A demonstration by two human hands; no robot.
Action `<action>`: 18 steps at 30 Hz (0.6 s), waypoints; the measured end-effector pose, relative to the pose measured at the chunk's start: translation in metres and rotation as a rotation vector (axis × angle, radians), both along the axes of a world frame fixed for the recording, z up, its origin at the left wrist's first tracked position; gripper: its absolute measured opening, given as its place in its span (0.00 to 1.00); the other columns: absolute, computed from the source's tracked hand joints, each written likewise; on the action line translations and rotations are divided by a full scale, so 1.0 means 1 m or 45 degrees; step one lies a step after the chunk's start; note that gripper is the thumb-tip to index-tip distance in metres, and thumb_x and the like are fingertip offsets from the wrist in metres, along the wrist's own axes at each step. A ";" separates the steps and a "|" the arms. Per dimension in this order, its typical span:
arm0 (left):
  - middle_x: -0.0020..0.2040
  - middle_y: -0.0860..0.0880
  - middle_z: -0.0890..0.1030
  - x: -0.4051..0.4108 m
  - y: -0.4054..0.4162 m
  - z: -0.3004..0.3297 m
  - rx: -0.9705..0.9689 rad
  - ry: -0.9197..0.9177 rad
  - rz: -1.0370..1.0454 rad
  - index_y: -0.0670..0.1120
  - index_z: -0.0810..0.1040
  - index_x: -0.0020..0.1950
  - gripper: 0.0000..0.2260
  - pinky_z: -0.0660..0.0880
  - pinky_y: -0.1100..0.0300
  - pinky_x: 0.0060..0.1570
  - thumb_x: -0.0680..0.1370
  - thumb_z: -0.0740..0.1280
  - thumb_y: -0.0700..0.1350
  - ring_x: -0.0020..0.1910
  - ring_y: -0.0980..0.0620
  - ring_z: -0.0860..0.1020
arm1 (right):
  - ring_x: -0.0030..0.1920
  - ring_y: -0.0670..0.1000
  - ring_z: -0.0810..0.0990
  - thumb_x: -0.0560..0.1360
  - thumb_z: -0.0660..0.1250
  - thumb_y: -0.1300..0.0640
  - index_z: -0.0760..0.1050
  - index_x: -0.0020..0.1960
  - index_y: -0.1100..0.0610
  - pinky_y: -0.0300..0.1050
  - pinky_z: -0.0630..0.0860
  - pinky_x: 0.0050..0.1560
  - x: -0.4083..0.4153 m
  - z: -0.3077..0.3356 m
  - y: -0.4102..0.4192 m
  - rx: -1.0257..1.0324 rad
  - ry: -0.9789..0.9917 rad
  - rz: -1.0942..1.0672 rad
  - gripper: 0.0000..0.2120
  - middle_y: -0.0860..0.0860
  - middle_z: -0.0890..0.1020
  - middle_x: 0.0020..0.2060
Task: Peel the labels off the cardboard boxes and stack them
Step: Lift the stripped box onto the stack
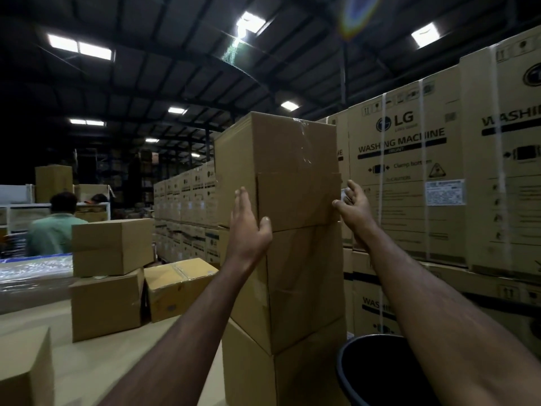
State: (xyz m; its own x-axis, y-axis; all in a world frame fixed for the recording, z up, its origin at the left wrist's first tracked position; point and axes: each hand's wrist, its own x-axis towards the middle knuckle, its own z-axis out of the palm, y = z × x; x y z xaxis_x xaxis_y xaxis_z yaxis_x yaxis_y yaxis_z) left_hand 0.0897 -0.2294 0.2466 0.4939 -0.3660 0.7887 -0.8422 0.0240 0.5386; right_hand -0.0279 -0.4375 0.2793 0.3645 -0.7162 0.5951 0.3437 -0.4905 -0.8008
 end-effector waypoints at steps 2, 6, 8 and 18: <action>0.82 0.46 0.48 -0.010 0.012 0.009 -0.009 -0.035 -0.001 0.45 0.43 0.82 0.36 0.47 0.59 0.72 0.82 0.63 0.41 0.81 0.48 0.47 | 0.76 0.56 0.63 0.79 0.65 0.66 0.56 0.79 0.51 0.47 0.70 0.66 -0.007 0.004 0.012 -0.064 0.007 -0.003 0.33 0.56 0.61 0.77; 0.82 0.46 0.48 -0.030 0.043 0.022 -0.026 -0.097 -0.031 0.46 0.44 0.82 0.35 0.49 0.56 0.76 0.82 0.63 0.41 0.81 0.49 0.48 | 0.75 0.54 0.64 0.79 0.66 0.63 0.56 0.79 0.50 0.53 0.70 0.71 -0.020 0.010 0.046 -0.167 0.027 0.050 0.33 0.55 0.62 0.77; 0.82 0.46 0.49 -0.036 0.064 0.025 -0.026 -0.110 -0.033 0.46 0.46 0.82 0.34 0.52 0.56 0.77 0.82 0.63 0.41 0.81 0.49 0.50 | 0.73 0.52 0.67 0.79 0.66 0.62 0.58 0.79 0.51 0.51 0.71 0.69 -0.025 0.008 0.069 -0.219 0.007 0.081 0.32 0.55 0.65 0.75; 0.72 0.38 0.73 -0.015 0.189 -0.101 0.071 0.229 0.248 0.37 0.69 0.73 0.22 0.63 0.58 0.69 0.79 0.64 0.39 0.72 0.42 0.70 | 0.52 0.50 0.81 0.79 0.65 0.64 0.73 0.65 0.54 0.42 0.78 0.49 0.038 -0.106 0.215 -0.413 0.133 0.454 0.16 0.59 0.82 0.56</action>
